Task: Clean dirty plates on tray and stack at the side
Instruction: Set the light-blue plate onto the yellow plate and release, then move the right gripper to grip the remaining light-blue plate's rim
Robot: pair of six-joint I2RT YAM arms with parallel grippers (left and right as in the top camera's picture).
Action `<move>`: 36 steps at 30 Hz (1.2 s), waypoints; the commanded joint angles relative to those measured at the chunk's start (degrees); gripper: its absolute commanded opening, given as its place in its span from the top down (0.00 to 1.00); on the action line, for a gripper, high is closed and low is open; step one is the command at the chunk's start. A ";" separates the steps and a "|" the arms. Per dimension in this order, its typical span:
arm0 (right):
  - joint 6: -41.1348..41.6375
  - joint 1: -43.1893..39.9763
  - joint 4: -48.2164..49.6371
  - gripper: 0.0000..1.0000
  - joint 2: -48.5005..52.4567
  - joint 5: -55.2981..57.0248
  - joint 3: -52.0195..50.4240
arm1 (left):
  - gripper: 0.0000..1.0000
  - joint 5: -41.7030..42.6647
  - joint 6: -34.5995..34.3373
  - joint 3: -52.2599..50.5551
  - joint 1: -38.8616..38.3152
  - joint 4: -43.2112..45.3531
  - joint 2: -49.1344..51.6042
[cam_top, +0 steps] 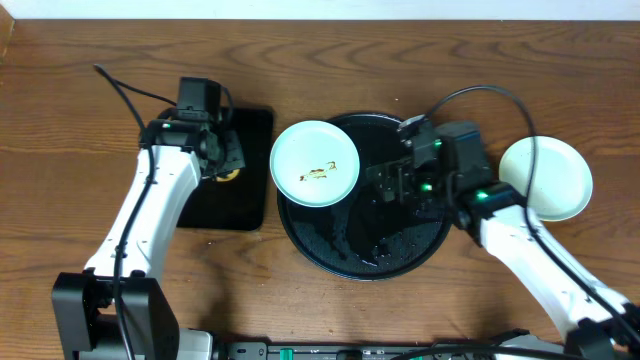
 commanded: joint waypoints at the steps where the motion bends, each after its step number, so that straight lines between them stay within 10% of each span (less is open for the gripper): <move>1: 2.69 2.91 1.44 0.31 3.17 8.33 1.14 | 0.93 -0.81 1.49 0.22 1.44 0.48 0.59; 17: 16.85 9.81 14.32 0.42 20.59 11.52 1.14 | 0.92 -0.63 1.46 -0.50 1.68 0.63 4.63; 24: 16.79 9.75 15.17 0.83 21.62 13.20 1.14 | 0.92 -0.63 1.44 -0.50 1.68 0.17 4.63; 36: 10.99 7.98 3.08 0.89 12.74 30.47 1.14 | 0.92 -0.63 1.44 -0.50 1.68 -0.35 4.63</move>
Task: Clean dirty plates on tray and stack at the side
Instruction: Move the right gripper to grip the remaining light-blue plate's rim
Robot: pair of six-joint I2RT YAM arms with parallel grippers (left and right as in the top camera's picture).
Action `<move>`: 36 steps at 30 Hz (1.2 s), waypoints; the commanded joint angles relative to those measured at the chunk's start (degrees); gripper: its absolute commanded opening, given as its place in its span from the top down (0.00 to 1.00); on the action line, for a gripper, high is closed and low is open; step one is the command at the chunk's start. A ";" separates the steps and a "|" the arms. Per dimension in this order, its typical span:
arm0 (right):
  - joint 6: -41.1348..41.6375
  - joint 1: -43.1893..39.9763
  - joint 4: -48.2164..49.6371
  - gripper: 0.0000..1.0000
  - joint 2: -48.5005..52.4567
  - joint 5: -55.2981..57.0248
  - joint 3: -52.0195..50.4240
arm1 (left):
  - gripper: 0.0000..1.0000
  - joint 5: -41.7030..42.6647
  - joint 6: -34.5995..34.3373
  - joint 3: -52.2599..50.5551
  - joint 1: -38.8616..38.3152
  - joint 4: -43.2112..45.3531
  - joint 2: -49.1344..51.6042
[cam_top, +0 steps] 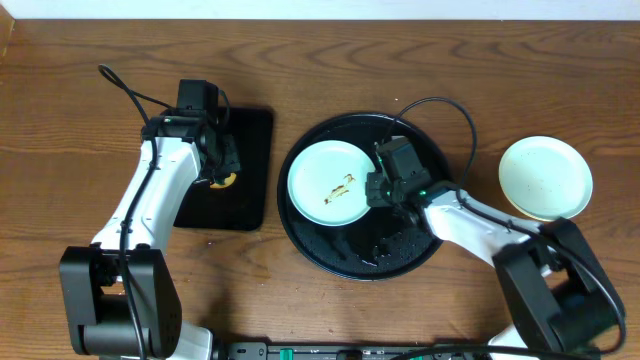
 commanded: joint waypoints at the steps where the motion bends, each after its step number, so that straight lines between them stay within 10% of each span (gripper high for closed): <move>1: -4.31 -1.25 -3.69 0.89 -4.74 8.52 0.52 | 0.92 -0.48 0.68 -0.37 0.20 -0.13 0.02; 25: -2.82 -3.41 -7.63 0.60 -5.70 -8.31 0.59 | 0.92 -0.48 -0.37 -0.37 0.20 -0.13 0.02; 36: -1.42 -4.00 -7.28 0.83 -0.72 -5.70 0.61 | 0.92 -0.48 -0.35 -0.37 0.20 -0.17 0.02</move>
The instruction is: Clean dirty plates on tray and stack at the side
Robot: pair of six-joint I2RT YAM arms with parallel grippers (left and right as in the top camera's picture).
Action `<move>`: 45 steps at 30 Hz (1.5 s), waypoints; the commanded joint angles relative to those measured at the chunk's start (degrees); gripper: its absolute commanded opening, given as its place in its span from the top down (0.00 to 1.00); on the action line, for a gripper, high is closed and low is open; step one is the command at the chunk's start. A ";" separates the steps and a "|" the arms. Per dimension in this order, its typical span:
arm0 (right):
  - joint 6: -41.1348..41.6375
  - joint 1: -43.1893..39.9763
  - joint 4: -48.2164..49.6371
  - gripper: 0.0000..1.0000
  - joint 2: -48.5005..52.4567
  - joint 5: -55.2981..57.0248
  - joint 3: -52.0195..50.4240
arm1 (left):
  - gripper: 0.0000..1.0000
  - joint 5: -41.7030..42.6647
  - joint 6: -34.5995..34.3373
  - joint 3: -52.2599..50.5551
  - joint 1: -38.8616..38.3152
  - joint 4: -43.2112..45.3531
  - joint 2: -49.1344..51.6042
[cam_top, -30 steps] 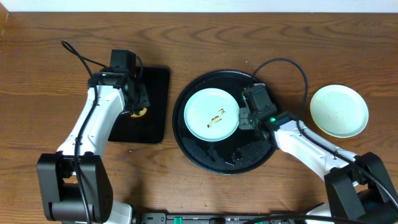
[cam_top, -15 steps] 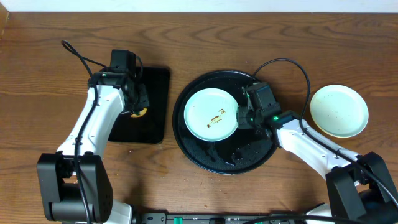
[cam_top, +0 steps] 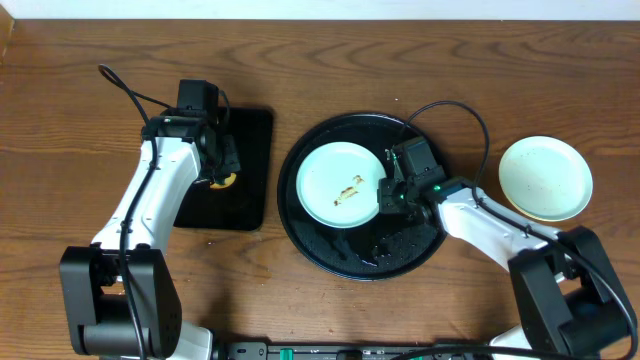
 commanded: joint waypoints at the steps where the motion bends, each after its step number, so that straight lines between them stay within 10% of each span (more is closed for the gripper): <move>1: 0.52 -0.74 0.68 0.84 0.24 3.54 0.50 | 0.92 -0.48 -0.28 -0.35 0.20 -0.15 0.02; 8: -5.38 -2.27 2.91 0.99 0.26 10.19 0.66 | 0.92 -0.39 -0.31 -0.46 0.17 -0.17 0.02; 31: -10.62 -2.23 -0.24 0.99 0.26 10.29 0.63 | 0.92 12.79 6.64 -8.70 0.20 11.28 6.88; 40: -10.64 -2.23 -0.87 0.99 0.26 10.29 0.63 | 0.92 -7.56 -10.10 -8.68 2.03 6.75 11.52; 45: -10.64 -2.23 -1.05 0.99 0.26 10.29 0.63 | 0.92 13.70 -1.01 -8.70 1.95 8.22 11.52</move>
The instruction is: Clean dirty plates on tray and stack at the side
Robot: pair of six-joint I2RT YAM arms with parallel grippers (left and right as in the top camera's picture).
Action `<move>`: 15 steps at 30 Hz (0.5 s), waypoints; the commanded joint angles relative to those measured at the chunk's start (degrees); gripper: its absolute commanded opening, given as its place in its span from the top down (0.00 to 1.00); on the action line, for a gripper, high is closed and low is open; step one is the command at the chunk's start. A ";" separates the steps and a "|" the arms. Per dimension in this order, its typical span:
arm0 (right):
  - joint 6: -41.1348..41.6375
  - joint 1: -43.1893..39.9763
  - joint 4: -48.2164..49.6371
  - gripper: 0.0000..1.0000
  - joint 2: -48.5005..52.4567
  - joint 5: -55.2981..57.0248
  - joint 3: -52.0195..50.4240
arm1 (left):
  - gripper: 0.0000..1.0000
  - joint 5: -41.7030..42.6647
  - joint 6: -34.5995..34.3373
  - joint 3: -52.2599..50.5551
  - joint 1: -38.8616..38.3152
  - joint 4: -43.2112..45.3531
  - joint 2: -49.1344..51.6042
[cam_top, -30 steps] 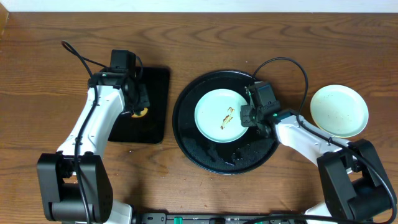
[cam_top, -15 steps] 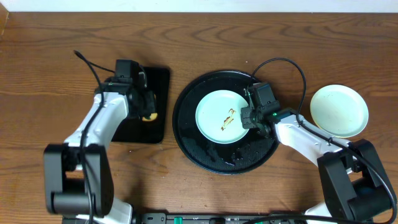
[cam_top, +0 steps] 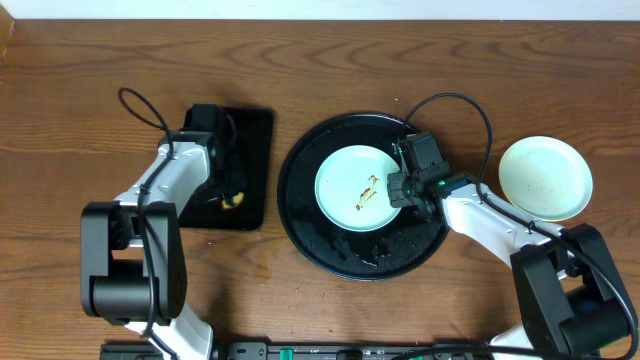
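A pale green dirty plate (cam_top: 350, 185) with food scraps (cam_top: 365, 194) lies in the middle of the round black tray (cam_top: 325, 248). My right gripper (cam_top: 396, 188) is at the plate's right rim and looks shut on it. At the right a clean pale plate (cam_top: 545, 178) rests on the table. My left gripper (cam_top: 222, 186) hangs over the black mat (cam_top: 252, 140), just above a small yellow piece (cam_top: 232, 200). Its fingers are hidden under the wrist.
The tray's front part is wet with dark spatter (cam_top: 385, 250). Cables loop from both arms over the wooden table (cam_top: 80, 100). The left arm's base stands at the front left.
The dirty plate has moved a little further right, to the tray's middle, with my right gripper on its rim. My left arm has changed pose; the yellow piece now shows lower on the mat.
The dirty plate first overhung the tray's left rim, with my right gripper apart from it over the tray. Then the gripper was on the plate's right rim. From then on the plate stood further right each time, now centred. My left gripper stayed over the mat.
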 commanded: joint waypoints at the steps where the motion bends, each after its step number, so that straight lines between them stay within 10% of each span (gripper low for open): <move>1: -1.75 -0.24 -1.20 0.99 0.15 1.66 -0.22 | 0.92 16.24 10.12 -1.33 0.44 0.90 2.75; 5: -1.75 -0.24 -1.40 0.99 0.15 1.66 -0.22 | 0.92 13.75 14.80 -1.33 0.20 1.18 2.75; 10: -1.75 -0.24 -1.99 0.99 0.15 1.66 -0.22 | 0.92 -9.66 -7.02 -1.31 0.33 -2.19 2.75; 12: -1.75 -0.24 -2.08 0.99 0.15 1.66 -0.22 | 0.93 -2.97 -4.04 -1.31 0.28 -1.20 2.75; 15: -1.75 -0.24 -2.05 0.99 0.15 1.66 -0.22 | 0.93 22.62 18.73 -1.31 0.28 1.14 2.75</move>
